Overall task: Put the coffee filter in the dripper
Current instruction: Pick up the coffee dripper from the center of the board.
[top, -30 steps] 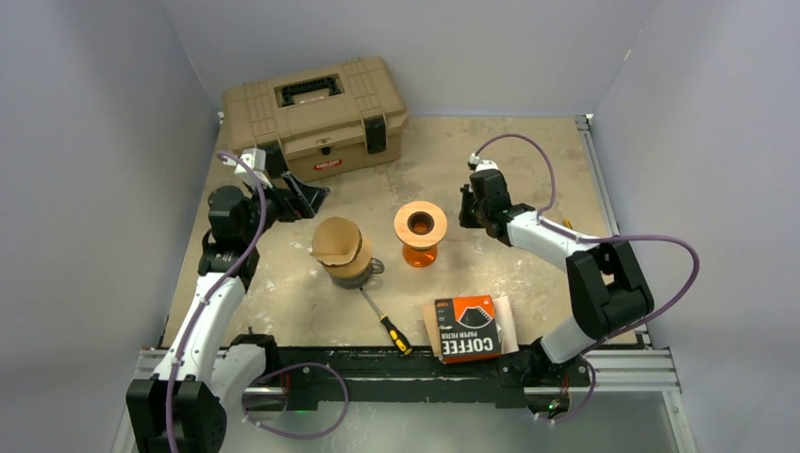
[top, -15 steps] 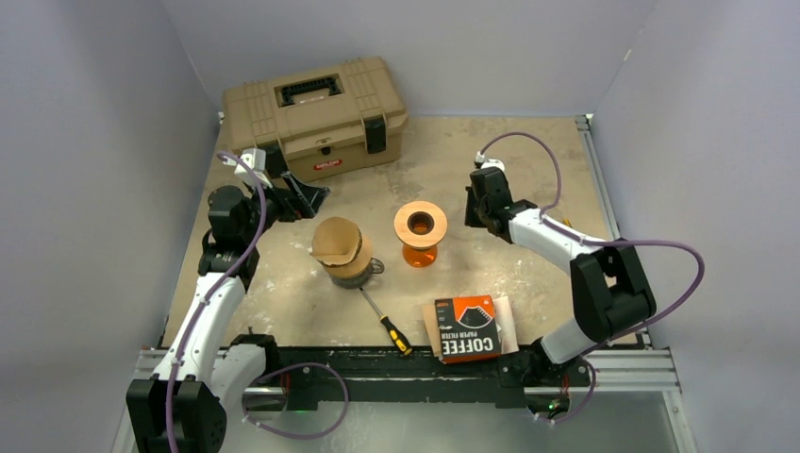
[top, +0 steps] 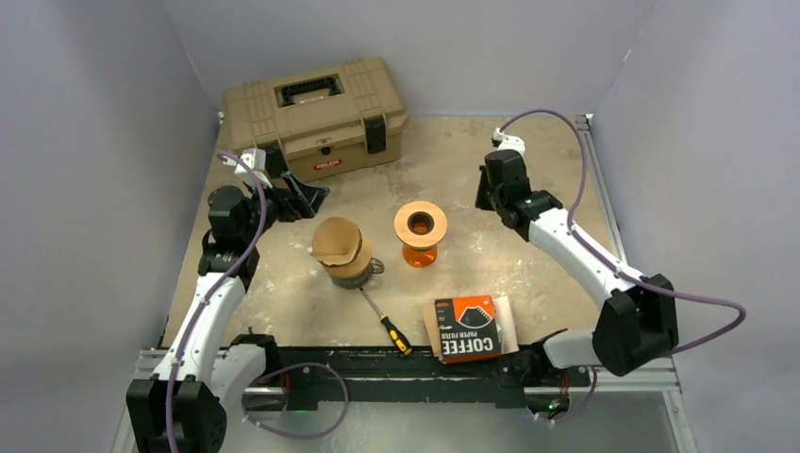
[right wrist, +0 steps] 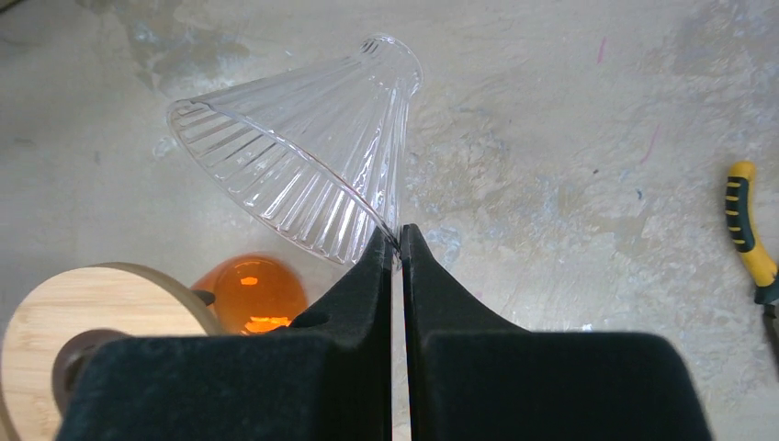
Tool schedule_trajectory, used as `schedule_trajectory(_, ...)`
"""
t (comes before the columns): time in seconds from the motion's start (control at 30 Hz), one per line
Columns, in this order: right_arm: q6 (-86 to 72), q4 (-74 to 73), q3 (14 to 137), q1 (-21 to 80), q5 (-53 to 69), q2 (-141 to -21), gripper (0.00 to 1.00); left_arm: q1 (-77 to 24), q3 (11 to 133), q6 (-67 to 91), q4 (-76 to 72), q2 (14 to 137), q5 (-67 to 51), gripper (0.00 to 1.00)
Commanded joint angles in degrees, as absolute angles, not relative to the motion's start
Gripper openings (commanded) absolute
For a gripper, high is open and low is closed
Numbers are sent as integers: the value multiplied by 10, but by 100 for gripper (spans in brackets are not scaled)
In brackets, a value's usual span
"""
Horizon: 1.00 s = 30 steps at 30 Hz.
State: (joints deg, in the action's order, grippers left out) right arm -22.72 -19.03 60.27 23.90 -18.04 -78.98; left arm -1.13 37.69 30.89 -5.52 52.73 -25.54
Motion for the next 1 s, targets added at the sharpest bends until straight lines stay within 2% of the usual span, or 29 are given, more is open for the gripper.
schedule_trajectory(0.0, -227, -214, 647, 240, -199, -752, 0, -5, 379, 308, -75, 524, -261, 97)
schedule_trajectory(0.43, -225, -239, 689, 239, -90, -713, 0, -10, 427, 278, -43, 552, -240, 98)
schedule_trajectory(0.6, -221, -248, 703, 240, -57, -706, 0, -18, 491, 253, 23, 585, -218, 99)
schedule_trajectory(0.97, -226, -250, 719, 240, 34, -696, 0, -167, 646, 197, 87, 661, -151, 99)
